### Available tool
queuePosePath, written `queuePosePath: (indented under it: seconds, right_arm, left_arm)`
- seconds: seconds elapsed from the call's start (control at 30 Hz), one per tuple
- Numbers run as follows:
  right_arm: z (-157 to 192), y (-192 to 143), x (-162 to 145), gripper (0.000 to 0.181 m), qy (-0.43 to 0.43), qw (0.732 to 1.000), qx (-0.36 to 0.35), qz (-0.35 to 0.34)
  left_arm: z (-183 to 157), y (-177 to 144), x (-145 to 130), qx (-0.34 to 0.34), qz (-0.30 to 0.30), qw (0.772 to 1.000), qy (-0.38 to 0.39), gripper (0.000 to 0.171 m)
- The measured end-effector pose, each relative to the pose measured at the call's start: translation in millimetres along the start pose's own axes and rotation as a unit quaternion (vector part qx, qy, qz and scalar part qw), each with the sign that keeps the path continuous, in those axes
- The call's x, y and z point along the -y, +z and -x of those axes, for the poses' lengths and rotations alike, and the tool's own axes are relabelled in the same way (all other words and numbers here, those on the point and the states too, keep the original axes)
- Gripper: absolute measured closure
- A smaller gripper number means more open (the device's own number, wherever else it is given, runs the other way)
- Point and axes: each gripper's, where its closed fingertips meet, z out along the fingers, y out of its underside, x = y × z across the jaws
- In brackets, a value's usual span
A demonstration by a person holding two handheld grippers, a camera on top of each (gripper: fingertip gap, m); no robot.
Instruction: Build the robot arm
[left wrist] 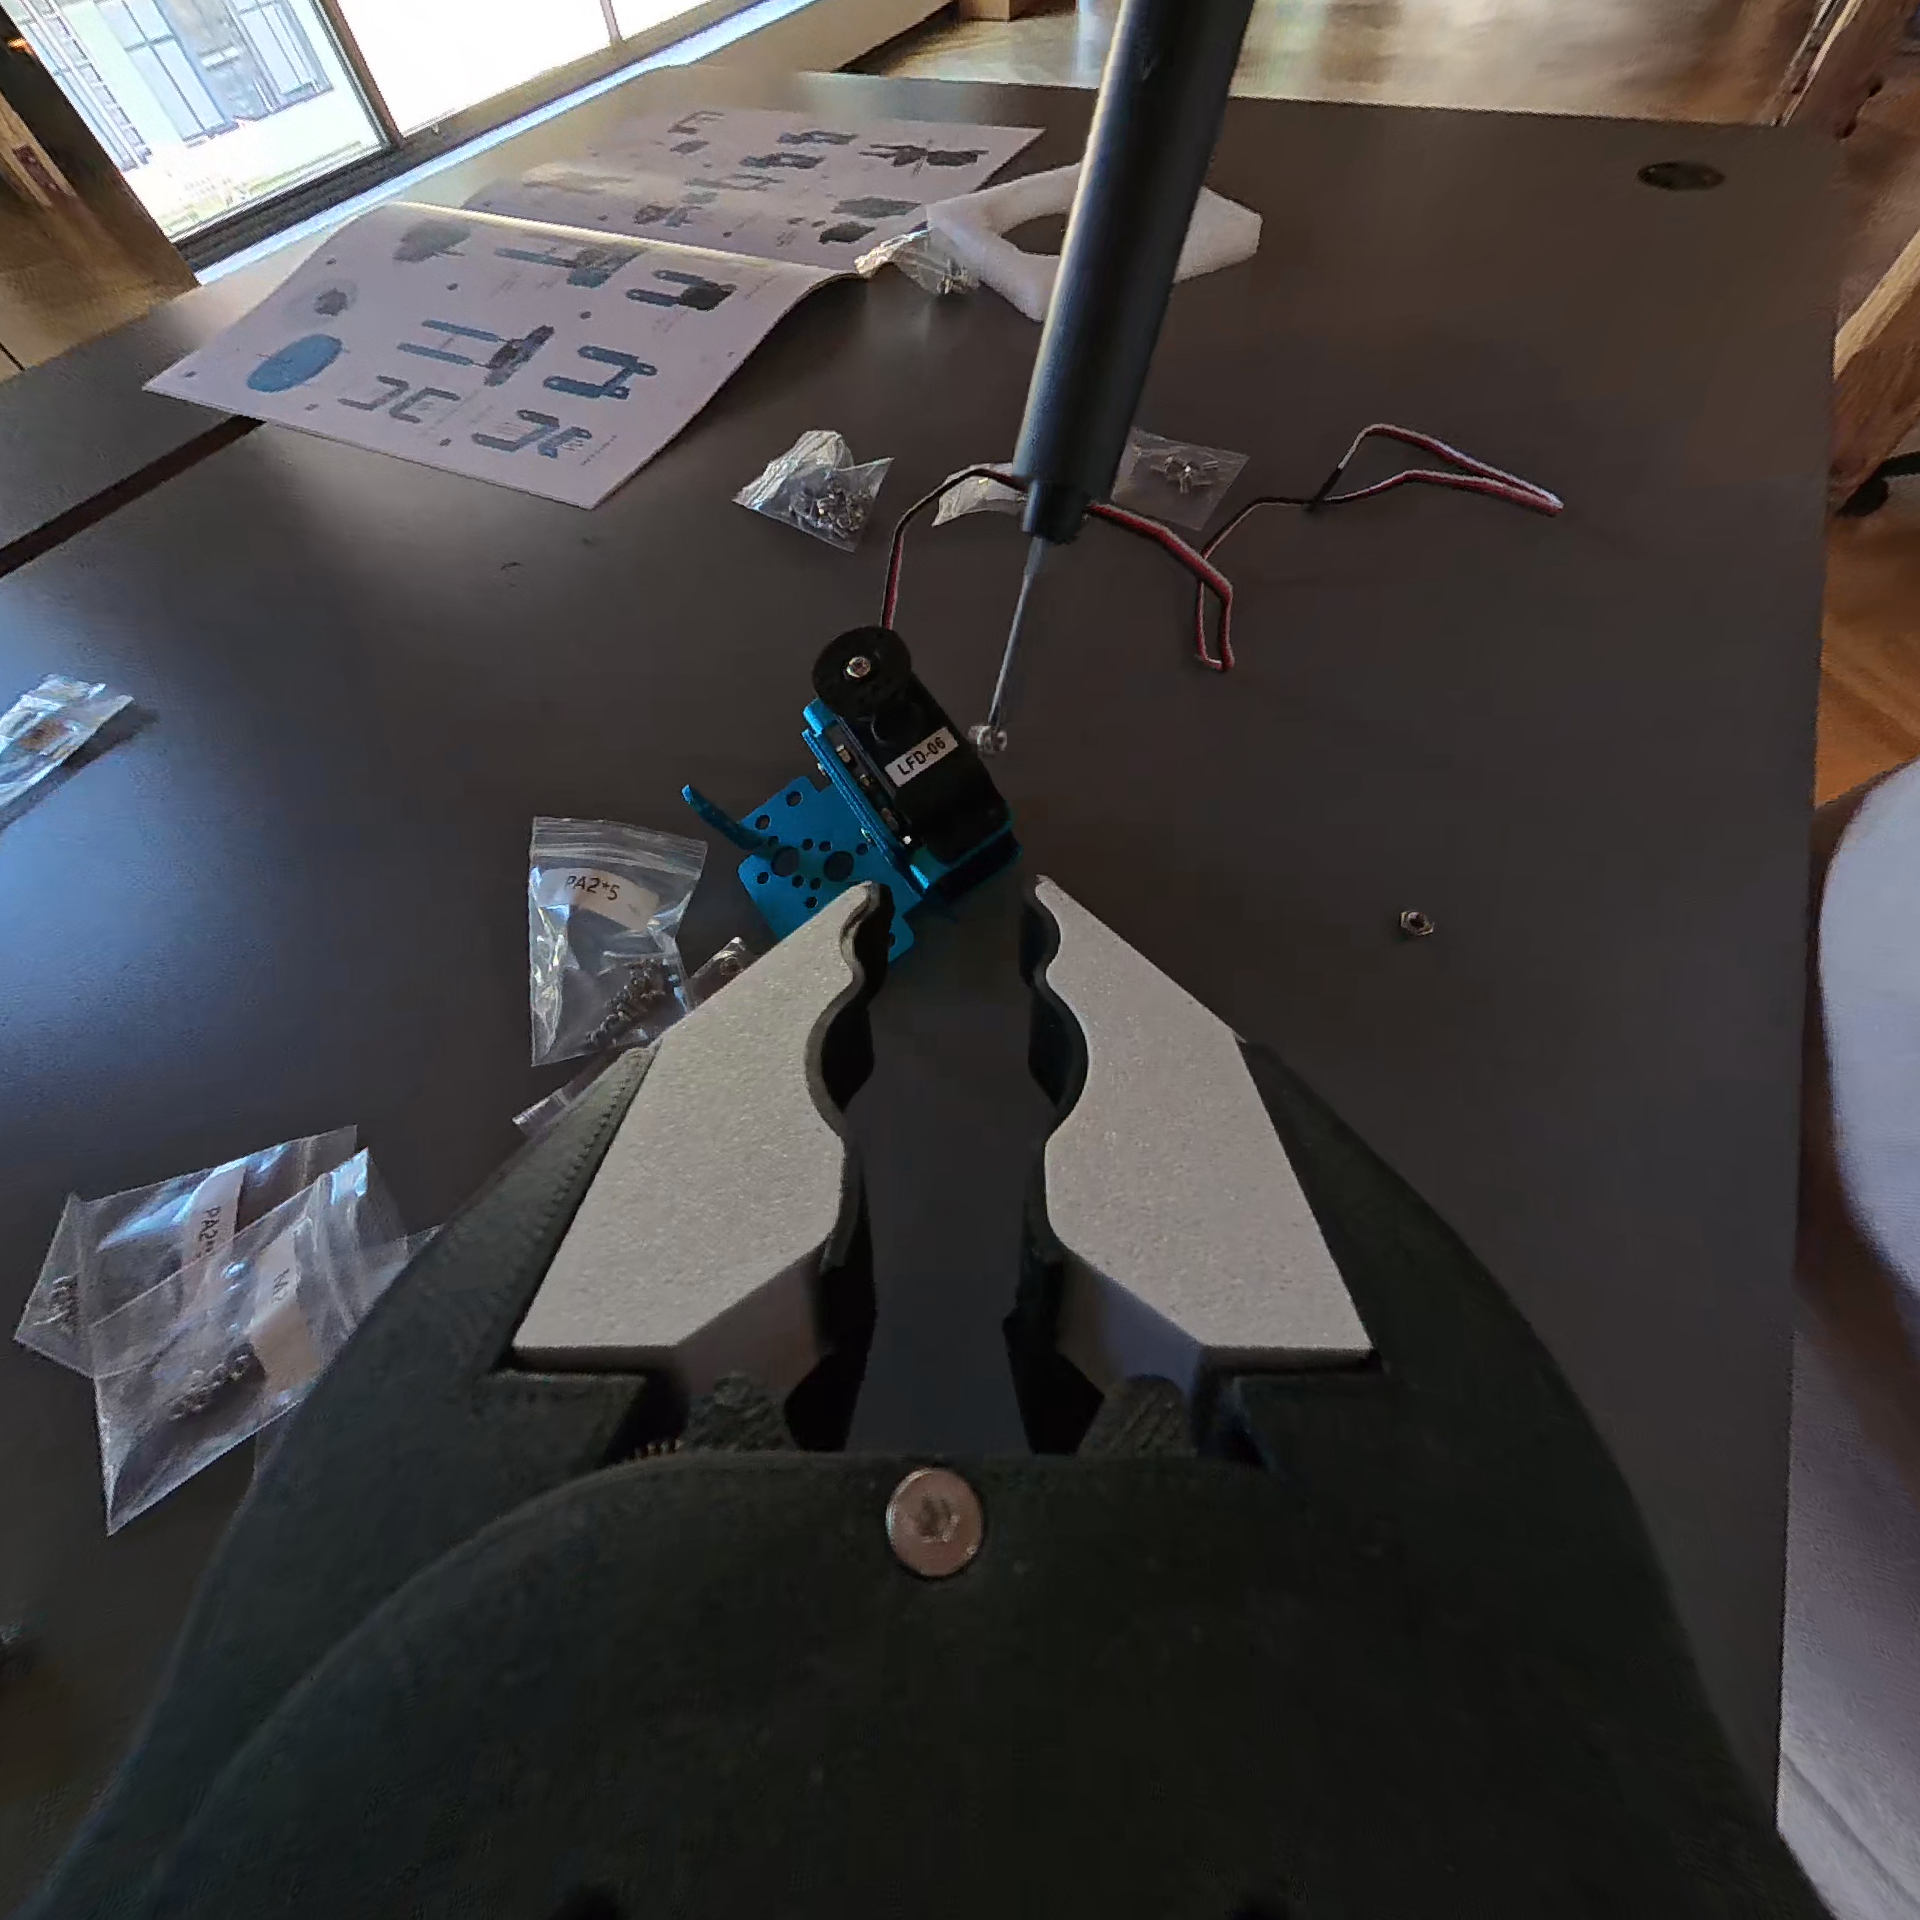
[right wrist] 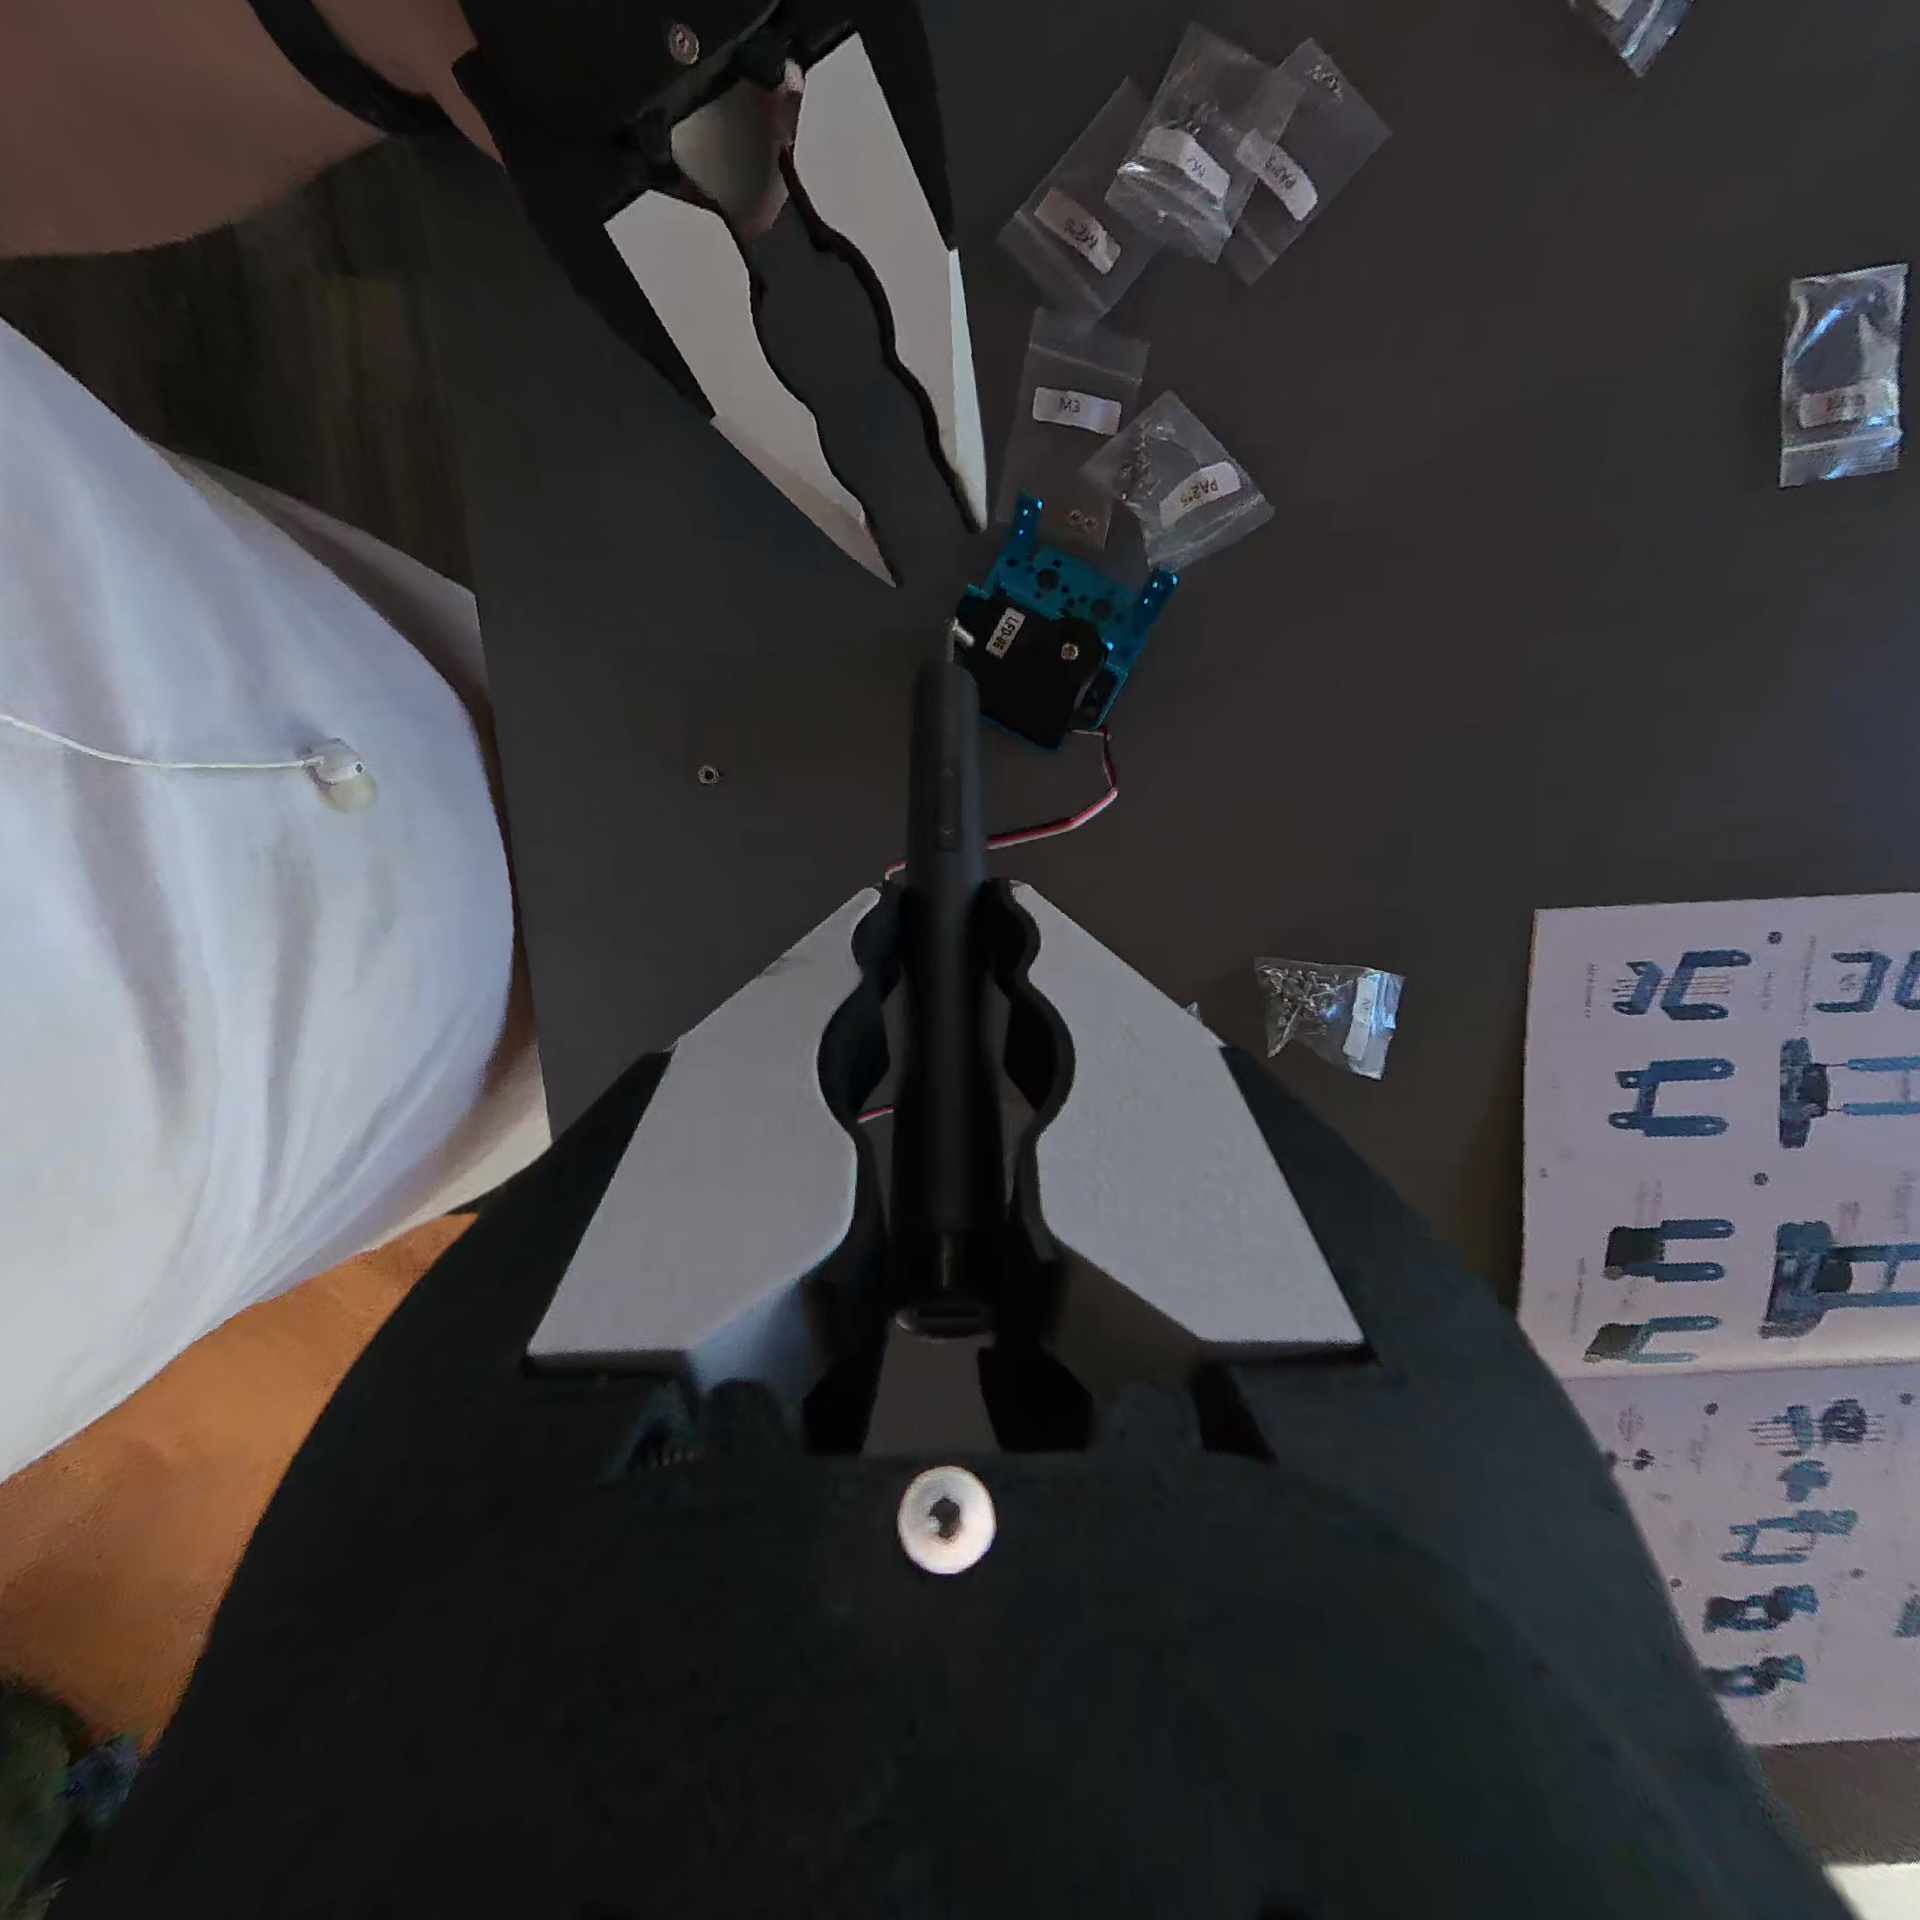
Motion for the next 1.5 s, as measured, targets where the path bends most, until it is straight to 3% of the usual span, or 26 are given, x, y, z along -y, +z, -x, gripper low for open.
queuePosePath:
  seconds: [1.5]
  right_arm:
    - [-5.3, 9.3, 1.2, 0.164, -0.023, 0.999, 0.003, 0.027]
  left_arm:
    - [-1.9, 4.1, 1.3, 0.006, 0.000, 0.999, 0.033, 0.158]
